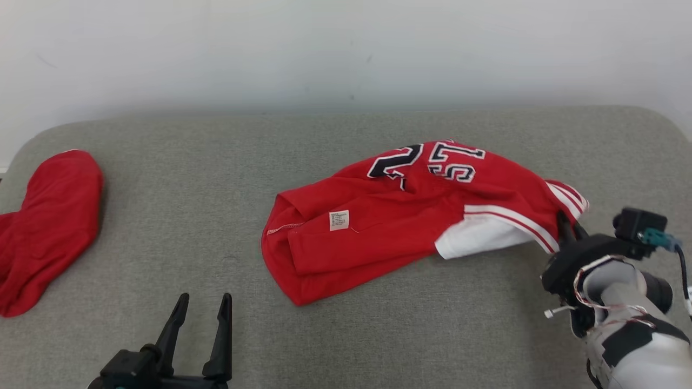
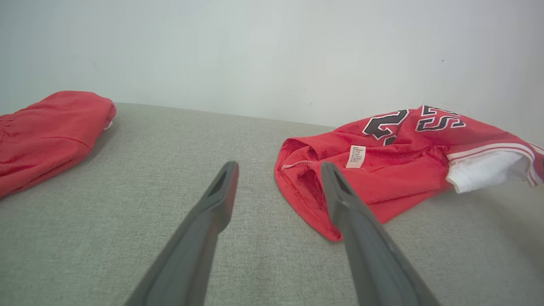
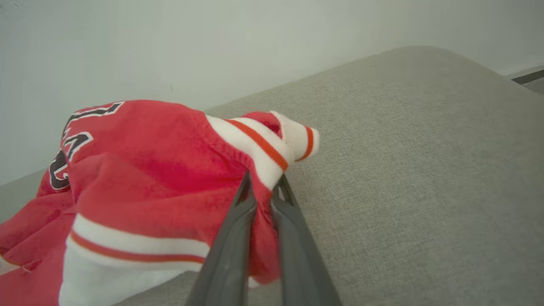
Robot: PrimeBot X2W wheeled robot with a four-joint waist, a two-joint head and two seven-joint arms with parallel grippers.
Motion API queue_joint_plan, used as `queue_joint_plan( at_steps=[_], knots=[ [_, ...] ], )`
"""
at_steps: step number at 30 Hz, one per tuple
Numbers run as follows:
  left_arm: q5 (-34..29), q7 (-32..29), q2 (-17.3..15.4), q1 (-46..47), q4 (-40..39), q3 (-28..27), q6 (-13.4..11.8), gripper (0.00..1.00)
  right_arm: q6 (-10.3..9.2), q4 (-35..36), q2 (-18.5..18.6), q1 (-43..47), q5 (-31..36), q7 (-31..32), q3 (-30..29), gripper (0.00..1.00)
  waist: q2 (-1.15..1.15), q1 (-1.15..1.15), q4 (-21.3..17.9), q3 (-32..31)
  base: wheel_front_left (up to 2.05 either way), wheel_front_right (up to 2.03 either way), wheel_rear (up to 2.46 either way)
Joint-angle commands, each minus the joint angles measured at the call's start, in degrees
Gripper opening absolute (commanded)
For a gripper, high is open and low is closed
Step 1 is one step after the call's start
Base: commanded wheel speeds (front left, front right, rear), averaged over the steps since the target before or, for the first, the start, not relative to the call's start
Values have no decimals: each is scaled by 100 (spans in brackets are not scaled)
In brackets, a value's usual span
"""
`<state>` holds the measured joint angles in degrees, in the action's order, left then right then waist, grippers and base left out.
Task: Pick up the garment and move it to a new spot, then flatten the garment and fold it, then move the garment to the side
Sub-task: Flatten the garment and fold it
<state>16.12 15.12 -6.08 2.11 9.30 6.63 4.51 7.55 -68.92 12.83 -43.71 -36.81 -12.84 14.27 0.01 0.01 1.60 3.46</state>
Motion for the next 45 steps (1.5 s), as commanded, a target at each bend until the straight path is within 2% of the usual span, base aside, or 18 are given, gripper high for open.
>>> queue_joint_plan(
  at_steps=[1, 10, 18, 24, 29, 33, 36, 39, 40, 41, 42, 43, 45],
  knots=[
    [-70, 5, -16, 62, -9, -17, 3, 100, -13, -66, 38, 88, -57, -65, -80, 0, -1, -1, -75, 35, 0, 0, 0],
    [-112, 5, 24, 103, 72, 30, 52, 100, -13, -312, -41, 329, -97, -189, -520, 0, -1, -1, -96, -14, 0, 0, 0],
    [-101, 5, 40, -62, 92, -70, 66, 100, -13, 290, -141, 550, -75, 59, -415, 0, -1, -1, -177, -136, 0, 0, 0],
    [-127, 5, 66, -164, 64, -87, 73, 100, -13, 1263, 41, 1171, 44, 324, -612, 0, -1, -1, -241, -222, 0, 0, 0],
    [-138, 5, 89, -197, 68, -50, 88, 100, -13, 2448, 108, 1978, 386, 666, -1323, 0, -1, -1, -204, -261, 0, 0, 0],
    [-133, 5, 103, -202, 70, -33, 99, 100, -13, 3664, -169, 2741, 958, 1473, -2061, 0, -1, -1, -163, -242, 0, 0, 0],
    [-144, 5, 102, -162, 63, -31, 114, 100, -13, 4475, -558, 3021, 1436, 2259, -2494, 0, -1, -1, -121, -191, 0, 0, 0],
    [-158, 5, 110, -87, 59, -11, 132, 100, -13, 4857, -803, 3012, 1869, 2761, -2833, 0, -1, -1, -67, -121, 0, 0, 0],
    [-158, 5, 110, -87, 59, -11, 132, 100, -13, 4857, -803, 3012, 1869, 2761, -2833, 0, -1, -1, -67, -121, 0, 0, 0],
    [-154, 5, 112, -61, 67, -4, 138, 100, -13, 4877, -868, 2933, 1989, 2848, -2903, 28, -1, -1, -45, -101, 0, 0, 0],
    [-144, 5, 114, -35, 77, 8, 146, 100, -13, 4849, -913, 2827, 2093, 2896, -2977, 94, -1, -1, -18, -77, 0, 0, 0],
    [-144, 5, 115, -8, 87, 17, 140, 100, -13, 4794, -940, 2726, 2211, 2910, -3037, 100, -1, -1, 9, -57, 0, 0, 0],
    [-148, 5, 116, 37, 104, 34, 142, 100, -13, 4613, -973, 2511, 2372, 2816, -3107, 100, -1, -1, 54, -15, 0, 0, 0]
  ],
)
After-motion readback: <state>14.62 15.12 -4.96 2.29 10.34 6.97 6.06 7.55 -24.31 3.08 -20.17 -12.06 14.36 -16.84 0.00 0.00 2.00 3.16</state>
